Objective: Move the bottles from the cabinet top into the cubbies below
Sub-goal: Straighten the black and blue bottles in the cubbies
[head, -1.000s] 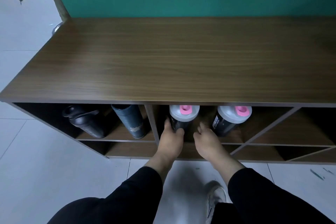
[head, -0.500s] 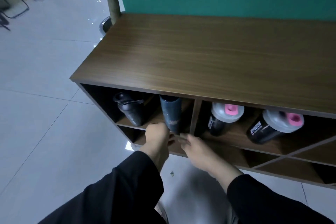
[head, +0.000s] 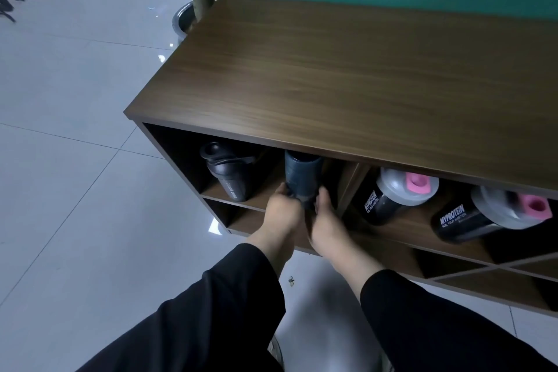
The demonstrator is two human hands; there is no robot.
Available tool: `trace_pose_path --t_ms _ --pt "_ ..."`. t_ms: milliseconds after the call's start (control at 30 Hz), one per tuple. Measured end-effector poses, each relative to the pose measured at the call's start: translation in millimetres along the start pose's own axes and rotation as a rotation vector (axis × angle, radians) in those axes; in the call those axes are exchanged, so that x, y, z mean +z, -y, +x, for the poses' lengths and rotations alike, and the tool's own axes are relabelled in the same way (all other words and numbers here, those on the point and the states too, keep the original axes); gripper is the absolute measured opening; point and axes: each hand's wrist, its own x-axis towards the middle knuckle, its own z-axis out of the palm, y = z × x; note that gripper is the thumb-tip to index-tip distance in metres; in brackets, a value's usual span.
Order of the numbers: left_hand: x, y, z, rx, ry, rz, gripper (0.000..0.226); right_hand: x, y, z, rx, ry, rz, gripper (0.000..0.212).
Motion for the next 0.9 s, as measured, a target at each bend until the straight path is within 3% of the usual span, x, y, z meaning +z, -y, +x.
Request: trace_pose_path --t_ms 100,267,900 --pt "0 -5 5 0.044 -0.013 0.066 0.066 2 -5 0 -0.007 0.027 0.034 0.068" --pt "-6 -9 11 0.069 0.018 0.121 0.042 -3 -9 4 -0.047 -0.007 -0.012 0.07" --pt "-5 -6 18 0.058 0.048 0.21 0.052 -9 -10 -3 -0.1 0.012 -0.117 0.071"
